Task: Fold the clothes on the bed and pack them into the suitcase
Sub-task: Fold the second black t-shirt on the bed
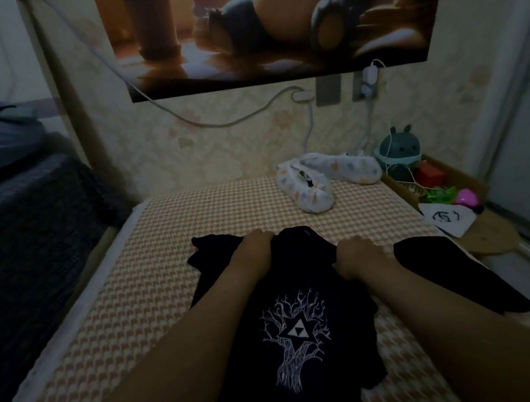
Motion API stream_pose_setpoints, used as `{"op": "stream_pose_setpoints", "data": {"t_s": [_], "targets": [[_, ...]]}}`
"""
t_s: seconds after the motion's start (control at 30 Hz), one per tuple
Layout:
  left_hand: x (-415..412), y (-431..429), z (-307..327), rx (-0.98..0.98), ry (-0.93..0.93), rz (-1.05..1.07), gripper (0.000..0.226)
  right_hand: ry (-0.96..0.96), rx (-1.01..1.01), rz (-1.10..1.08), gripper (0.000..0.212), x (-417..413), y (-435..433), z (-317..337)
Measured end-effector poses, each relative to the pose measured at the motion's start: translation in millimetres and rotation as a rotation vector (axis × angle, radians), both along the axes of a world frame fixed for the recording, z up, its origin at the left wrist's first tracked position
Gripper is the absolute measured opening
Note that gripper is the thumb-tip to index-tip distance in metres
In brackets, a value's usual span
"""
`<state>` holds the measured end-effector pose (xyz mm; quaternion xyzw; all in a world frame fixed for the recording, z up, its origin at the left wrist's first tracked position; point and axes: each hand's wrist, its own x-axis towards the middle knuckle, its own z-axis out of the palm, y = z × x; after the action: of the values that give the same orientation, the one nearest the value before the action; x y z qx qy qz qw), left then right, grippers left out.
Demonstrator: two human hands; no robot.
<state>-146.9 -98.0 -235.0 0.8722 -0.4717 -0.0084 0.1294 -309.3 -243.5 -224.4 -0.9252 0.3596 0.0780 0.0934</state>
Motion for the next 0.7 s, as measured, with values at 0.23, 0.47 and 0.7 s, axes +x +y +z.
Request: {"op": "stream_pose_setpoints", "data": {"t_s": [0.23, 0.47, 0.7], "targets": [[39.6, -27.2, -21.1, 0.038, -0.093, -0.001, 0.018, -0.454, 0.266, 0.033, 0.022, 35.8, -18.3, -6.6], [78.0, 43.3, 0.7, -0.213, -0.245, 0.305, 0.021, -0.649, 0.381, -0.046, 0.024, 53.3, -17.3, -2.3], [114.6, 115.2, 17.0, 0.037, -0.552, -0.002, 0.025, -0.309, 0.085, 0.11, 0.008, 74.6, -1.4, 10.6]]}}
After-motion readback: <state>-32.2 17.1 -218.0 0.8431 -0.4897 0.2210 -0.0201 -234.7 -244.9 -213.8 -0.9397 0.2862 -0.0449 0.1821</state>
